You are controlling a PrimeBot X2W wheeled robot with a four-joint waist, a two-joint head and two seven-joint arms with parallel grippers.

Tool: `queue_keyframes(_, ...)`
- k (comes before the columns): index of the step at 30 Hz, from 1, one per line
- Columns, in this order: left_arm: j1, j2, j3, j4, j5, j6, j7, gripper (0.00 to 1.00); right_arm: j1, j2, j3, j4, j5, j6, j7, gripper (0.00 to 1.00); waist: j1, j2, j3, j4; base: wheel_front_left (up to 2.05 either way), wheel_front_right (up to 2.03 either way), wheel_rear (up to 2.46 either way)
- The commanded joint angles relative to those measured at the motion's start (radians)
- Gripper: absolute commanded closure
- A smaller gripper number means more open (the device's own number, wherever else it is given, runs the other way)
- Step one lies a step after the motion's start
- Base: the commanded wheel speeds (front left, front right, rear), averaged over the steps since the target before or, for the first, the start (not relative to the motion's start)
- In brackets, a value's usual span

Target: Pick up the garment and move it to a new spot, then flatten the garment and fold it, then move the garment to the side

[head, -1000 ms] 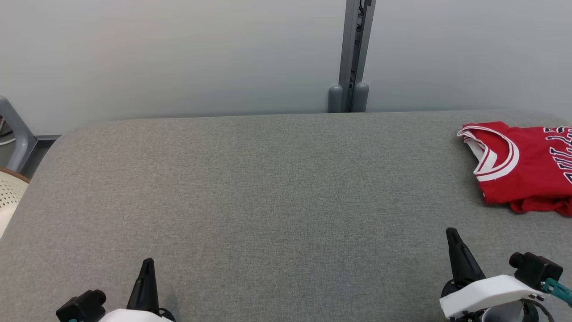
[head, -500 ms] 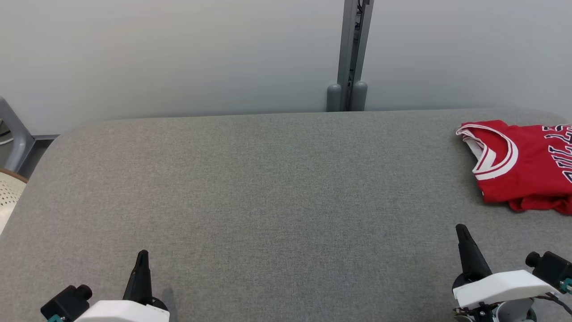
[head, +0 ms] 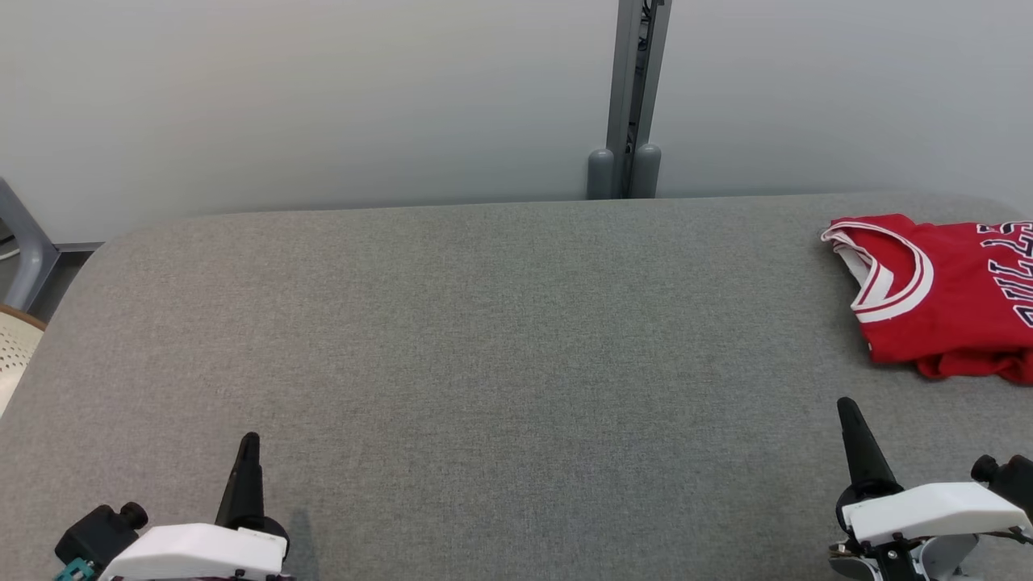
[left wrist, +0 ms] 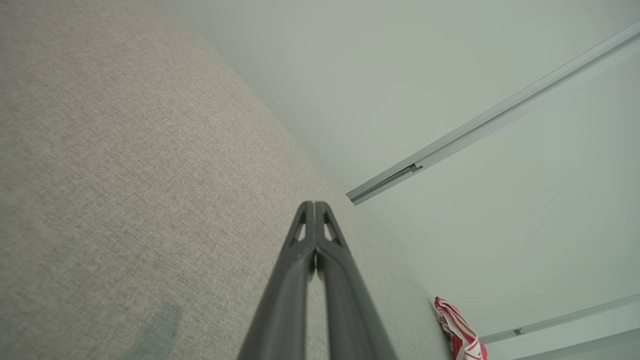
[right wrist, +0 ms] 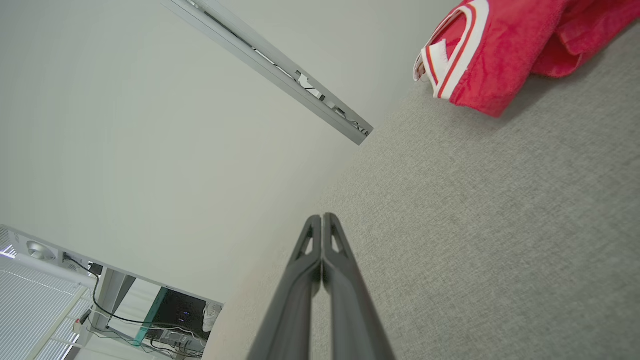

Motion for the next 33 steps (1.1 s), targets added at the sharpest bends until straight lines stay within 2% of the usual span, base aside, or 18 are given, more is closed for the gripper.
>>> queue_keyframes(1, -0.035, 0.006, 0.010, -0.014, -0.028, -0.011, 0.009, 1.00, -0.021, -0.008, -0.008, -0.018, 0.028, 0.000, 0.010, 1.00, 0.0000, -0.0001, 0.000, 0.000, 0.00, 0.00, 0.00)
queue_keyframes(33, -0.080, 0.000, 0.065, -0.017, -0.320, -0.062, 0.095, 1.00, -0.022, -0.011, -0.067, -0.055, 0.326, 0.000, 0.095, 1.00, 0.0000, -0.0001, 0.009, -0.010, 0.00, 0.00, 0.00)
